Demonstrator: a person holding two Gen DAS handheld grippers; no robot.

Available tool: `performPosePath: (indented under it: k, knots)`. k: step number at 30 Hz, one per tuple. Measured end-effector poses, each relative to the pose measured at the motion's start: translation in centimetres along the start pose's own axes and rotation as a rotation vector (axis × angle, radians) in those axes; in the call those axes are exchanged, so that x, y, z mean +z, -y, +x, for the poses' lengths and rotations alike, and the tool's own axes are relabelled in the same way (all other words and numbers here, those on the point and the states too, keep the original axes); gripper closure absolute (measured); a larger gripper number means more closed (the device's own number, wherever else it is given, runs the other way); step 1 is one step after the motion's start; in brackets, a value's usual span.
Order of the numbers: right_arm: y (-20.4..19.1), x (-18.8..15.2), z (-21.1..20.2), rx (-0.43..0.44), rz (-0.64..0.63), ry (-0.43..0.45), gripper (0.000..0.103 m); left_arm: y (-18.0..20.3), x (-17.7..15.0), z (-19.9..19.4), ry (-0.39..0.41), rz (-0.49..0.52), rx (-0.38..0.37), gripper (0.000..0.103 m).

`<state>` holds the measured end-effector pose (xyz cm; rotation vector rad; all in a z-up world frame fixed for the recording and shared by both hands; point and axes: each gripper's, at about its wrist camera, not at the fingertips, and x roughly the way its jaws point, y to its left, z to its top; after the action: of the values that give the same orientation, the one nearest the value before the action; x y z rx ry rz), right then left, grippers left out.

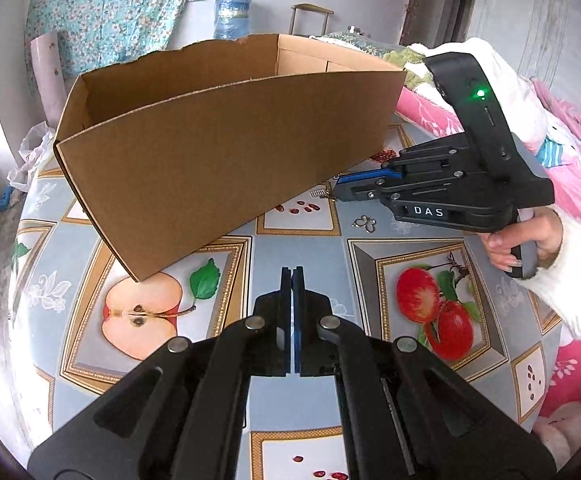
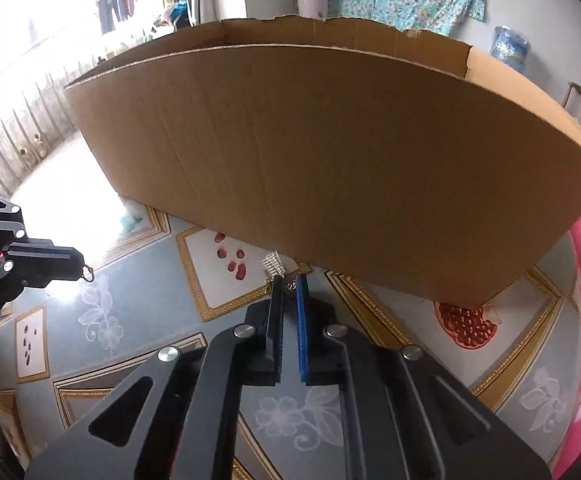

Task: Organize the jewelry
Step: 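Close the right tool on a gold piece while the left tool holds its piece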

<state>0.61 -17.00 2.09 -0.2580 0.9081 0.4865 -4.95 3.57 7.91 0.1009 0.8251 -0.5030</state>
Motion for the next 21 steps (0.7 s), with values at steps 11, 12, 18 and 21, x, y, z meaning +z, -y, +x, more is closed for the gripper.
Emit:
performPosePath:
  k: [11,12,18,21]
  knots:
    - [0.42,-0.34,-0.48,0.057,0.065,0.02,0.1,-0.22,0.04,-0.27,0.015,-0.006,-0.011,0.103]
    - [0.38,-0.25,-0.43,0.072,0.058,0.018,0.1,-0.23,0.06,-0.28,0.016,-0.008,-0.011,0.103]
    - [-0.26,-0.02,-0.12,0.038,0.039,0.0,0.1,-0.1,0.19,-0.35,0.02,-0.005,-0.013,0.103]
    - [-0.31,-0.27,-0.15,0.053,0.044,-0.003,0.1,-0.08,0.34,-0.33,0.021,-0.006,-0.015,0.103]
